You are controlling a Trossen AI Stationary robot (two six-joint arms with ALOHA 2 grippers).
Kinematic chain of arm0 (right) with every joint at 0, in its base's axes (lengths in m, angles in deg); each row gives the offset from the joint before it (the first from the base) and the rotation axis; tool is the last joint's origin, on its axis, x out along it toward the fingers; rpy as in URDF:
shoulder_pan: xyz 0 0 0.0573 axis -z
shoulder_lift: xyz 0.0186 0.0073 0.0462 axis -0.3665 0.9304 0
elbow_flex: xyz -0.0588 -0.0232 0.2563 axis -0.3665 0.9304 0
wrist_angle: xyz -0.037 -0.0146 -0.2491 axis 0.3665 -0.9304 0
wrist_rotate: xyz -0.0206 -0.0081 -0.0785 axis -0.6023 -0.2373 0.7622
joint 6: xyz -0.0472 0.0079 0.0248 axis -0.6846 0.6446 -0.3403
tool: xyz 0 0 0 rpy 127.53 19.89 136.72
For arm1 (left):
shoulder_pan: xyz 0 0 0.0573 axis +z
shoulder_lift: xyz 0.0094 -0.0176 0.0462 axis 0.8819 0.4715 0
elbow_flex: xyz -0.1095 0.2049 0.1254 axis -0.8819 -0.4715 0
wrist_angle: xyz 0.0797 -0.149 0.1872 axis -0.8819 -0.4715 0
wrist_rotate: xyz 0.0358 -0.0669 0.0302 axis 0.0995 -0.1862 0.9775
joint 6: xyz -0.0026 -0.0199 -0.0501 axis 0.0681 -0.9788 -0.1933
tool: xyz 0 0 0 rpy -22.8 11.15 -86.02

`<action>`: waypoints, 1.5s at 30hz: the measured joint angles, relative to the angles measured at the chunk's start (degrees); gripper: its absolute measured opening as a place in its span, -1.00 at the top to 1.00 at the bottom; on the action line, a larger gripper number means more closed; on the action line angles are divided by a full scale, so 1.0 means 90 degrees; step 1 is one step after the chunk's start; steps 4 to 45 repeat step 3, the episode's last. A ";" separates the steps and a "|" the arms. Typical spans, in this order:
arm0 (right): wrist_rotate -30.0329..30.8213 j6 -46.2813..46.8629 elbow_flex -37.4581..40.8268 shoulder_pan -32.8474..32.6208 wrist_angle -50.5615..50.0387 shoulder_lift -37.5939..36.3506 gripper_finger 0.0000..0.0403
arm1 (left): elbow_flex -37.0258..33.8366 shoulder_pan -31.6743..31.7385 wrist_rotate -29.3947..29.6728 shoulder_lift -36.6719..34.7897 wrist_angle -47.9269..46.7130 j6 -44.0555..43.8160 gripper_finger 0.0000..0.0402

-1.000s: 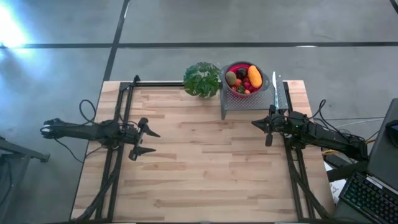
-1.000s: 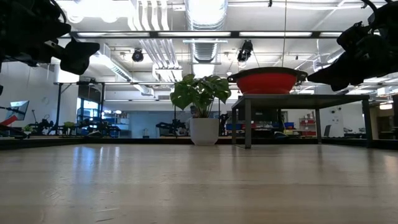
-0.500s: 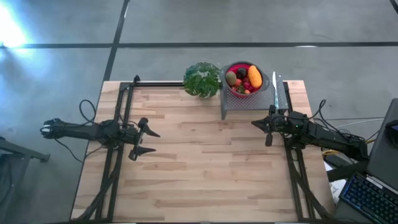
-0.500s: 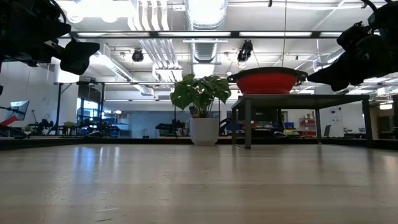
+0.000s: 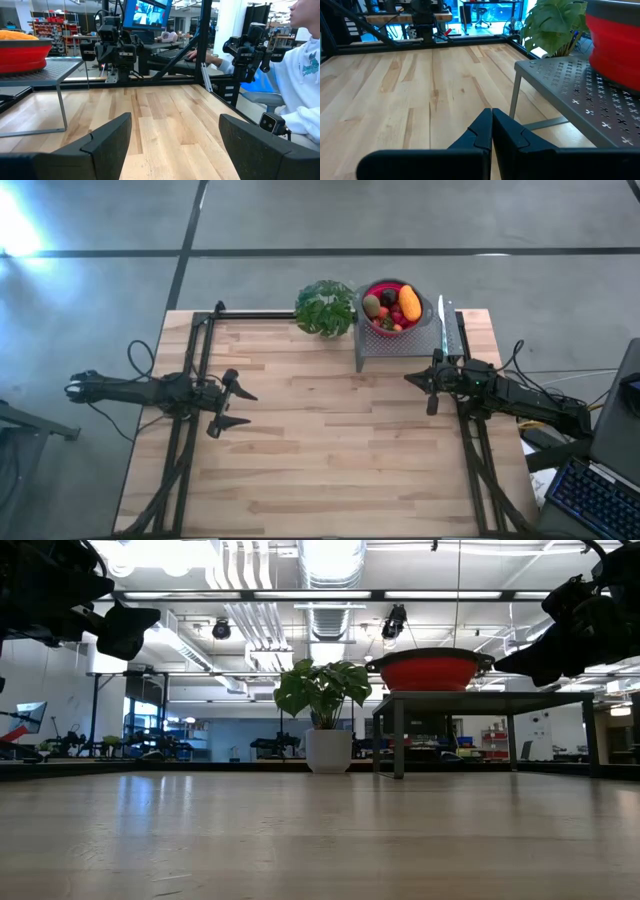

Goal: Pick & Place Fruit
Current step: Return to Home Position

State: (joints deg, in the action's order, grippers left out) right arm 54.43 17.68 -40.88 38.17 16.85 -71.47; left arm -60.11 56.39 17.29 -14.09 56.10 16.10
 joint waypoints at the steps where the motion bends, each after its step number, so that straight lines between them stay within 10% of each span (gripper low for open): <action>1: 0.0000 0.0000 0.0000 0.0000 0.0000 0.0000 0.96 | 0.0000 -0.0002 0.0000 0.0000 -0.0001 0.0001 -0.52; 45: 0.0000 0.0000 0.0000 0.0000 -0.0001 0.0000 0.96 | 0.0000 0.0001 -0.0001 0.0000 -0.0001 0.0001 -0.52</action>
